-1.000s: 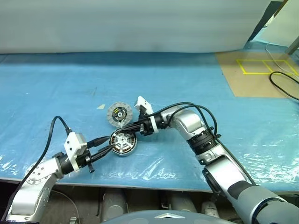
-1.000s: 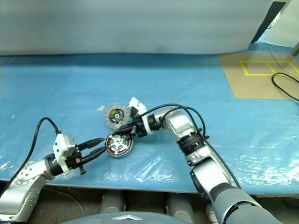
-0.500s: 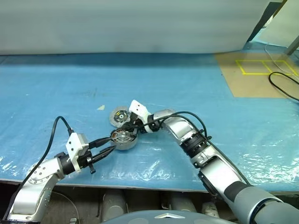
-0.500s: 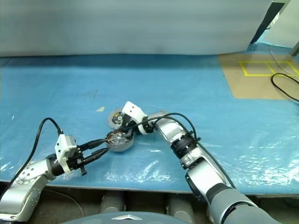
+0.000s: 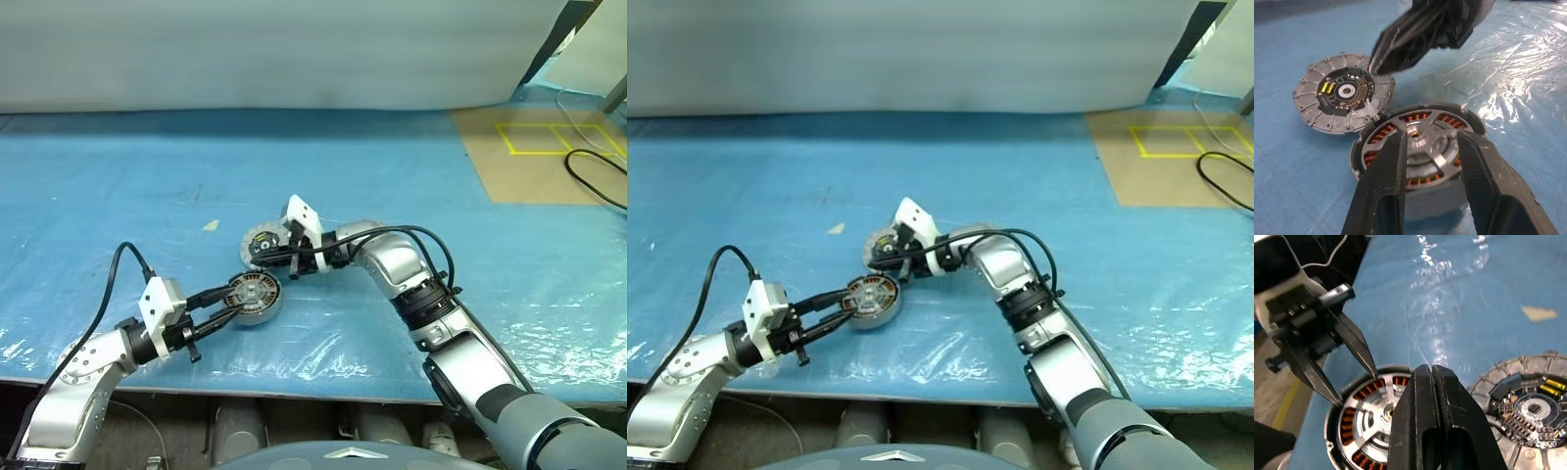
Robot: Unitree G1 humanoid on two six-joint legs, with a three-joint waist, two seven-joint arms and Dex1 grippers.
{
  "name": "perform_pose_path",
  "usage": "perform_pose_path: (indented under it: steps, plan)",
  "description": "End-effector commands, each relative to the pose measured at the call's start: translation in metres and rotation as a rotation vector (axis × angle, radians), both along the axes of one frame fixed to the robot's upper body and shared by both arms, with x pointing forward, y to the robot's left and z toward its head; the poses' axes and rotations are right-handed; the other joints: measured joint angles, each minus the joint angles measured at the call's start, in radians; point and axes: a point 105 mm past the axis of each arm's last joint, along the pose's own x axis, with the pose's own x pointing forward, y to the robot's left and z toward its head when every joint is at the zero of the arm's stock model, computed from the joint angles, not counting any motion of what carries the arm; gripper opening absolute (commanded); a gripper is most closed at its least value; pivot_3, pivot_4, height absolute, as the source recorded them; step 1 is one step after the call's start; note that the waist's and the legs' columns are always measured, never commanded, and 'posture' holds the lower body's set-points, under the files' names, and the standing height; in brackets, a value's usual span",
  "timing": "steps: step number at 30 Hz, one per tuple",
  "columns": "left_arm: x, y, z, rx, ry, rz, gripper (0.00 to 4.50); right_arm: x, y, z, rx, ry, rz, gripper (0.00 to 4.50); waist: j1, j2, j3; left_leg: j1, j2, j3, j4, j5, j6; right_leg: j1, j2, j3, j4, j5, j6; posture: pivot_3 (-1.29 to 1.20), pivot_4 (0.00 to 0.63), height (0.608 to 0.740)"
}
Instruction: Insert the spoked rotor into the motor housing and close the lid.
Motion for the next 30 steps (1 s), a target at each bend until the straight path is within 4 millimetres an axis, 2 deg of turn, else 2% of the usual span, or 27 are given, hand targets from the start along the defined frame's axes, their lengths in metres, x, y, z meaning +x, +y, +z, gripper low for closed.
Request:
perform_pose_path:
  steps: [1,6,10,13,16,20,22,24,25,27,30]
  plan:
    - [0.000,0.000,0.004,0.004,-0.026,-0.005,1.70,-0.005,0.010,0.035,0.088,-0.072,0.051,0.01,0.000,0.000,0.000,0.000,0.000,0.000,0.000,0.000,0.000,0.000,0.000,0.000,0.000,0.000,0.000,0.00,0.150,0.740]
    - [0.000,0.001,0.005,0.008,-0.028,-0.001,1.70,-0.007,0.002,0.048,0.074,-0.107,0.091,0.01,0.004,0.000,0.000,0.000,0.000,0.000,0.000,0.000,0.000,0.000,0.000,0.000,0.000,0.000,0.000,0.00,0.150,0.740]
    - [-0.005,0.010,0.006,0.023,-0.021,0.014,1.70,-0.003,-0.026,0.048,0.024,-0.122,0.077,0.01,0.005,0.000,0.000,-0.001,-0.001,0.000,0.000,0.000,0.000,0.001,0.000,0.000,-0.001,0.000,0.000,0.00,0.150,0.740]
    - [-0.009,0.021,0.003,0.057,-0.010,0.032,1.70,-0.001,-0.045,0.056,0.025,-0.114,0.049,0.01,0.004,0.000,0.000,0.000,0.000,0.000,0.000,0.000,0.000,0.000,0.000,0.000,-0.001,0.000,0.000,0.00,0.150,0.740]
    - [-0.003,0.030,0.007,0.056,-0.026,0.075,1.70,0.029,-0.066,0.064,0.074,-0.088,-0.151,0.01,0.001,0.000,0.000,0.000,0.000,0.000,0.000,0.000,0.000,0.000,0.001,0.000,0.000,0.000,0.000,0.00,0.150,0.740]
    - [0.006,0.032,0.012,0.040,-0.055,0.094,1.70,0.058,-0.092,0.036,0.033,-0.014,-0.343,0.01,0.003,0.000,0.000,0.001,0.000,0.000,0.002,0.000,0.000,0.002,0.000,0.000,0.001,0.000,0.000,0.00,0.150,0.740]
    - [0.013,0.033,0.017,0.008,-0.074,0.114,1.70,0.070,-0.098,0.009,-0.023,0.030,-0.426,0.01,0.004,0.000,0.000,0.000,-0.001,0.000,0.003,0.000,0.000,0.002,0.000,0.000,0.001,0.000,0.000,0.00,0.150,0.740]
    - [0.020,0.037,0.020,-0.009,-0.087,0.142,1.70,0.076,-0.099,-0.001,-0.027,0.048,-0.462,0.01,0.003,0.000,0.000,0.000,0.000,0.000,0.002,0.000,0.000,0.001,0.000,0.000,0.001,0.000,0.000,0.00,0.150,0.740]
    - [0.027,0.042,0.022,-0.011,-0.098,0.170,1.70,0.078,-0.097,0.003,0.012,0.069,-0.471,0.01,0.003,0.000,0.000,-0.001,0.000,0.000,0.002,0.000,0.000,0.000,0.000,0.000,0.001,0.000,0.000,0.00,0.150,0.740]
    - [0.035,0.049,0.025,-0.020,-0.108,0.197,1.70,0.078,-0.095,0.012,0.080,0.105,-0.463,0.01,0.003,0.001,0.001,-0.002,-0.001,0.000,0.002,0.000,0.000,-0.001,0.000,0.000,0.001,0.000,0.000,0.00,0.150,0.740]
    - [0.048,0.056,0.034,-0.091,-0.104,0.236,1.70,0.048,-0.091,0.021,0.110,0.132,-0.306,0.01,0.005,0.000,0.001,-0.003,-0.001,0.000,0.002,0.000,0.000,-0.002,0.001,0.000,0.001,0.000,0.000,0.00,0.150,0.740]
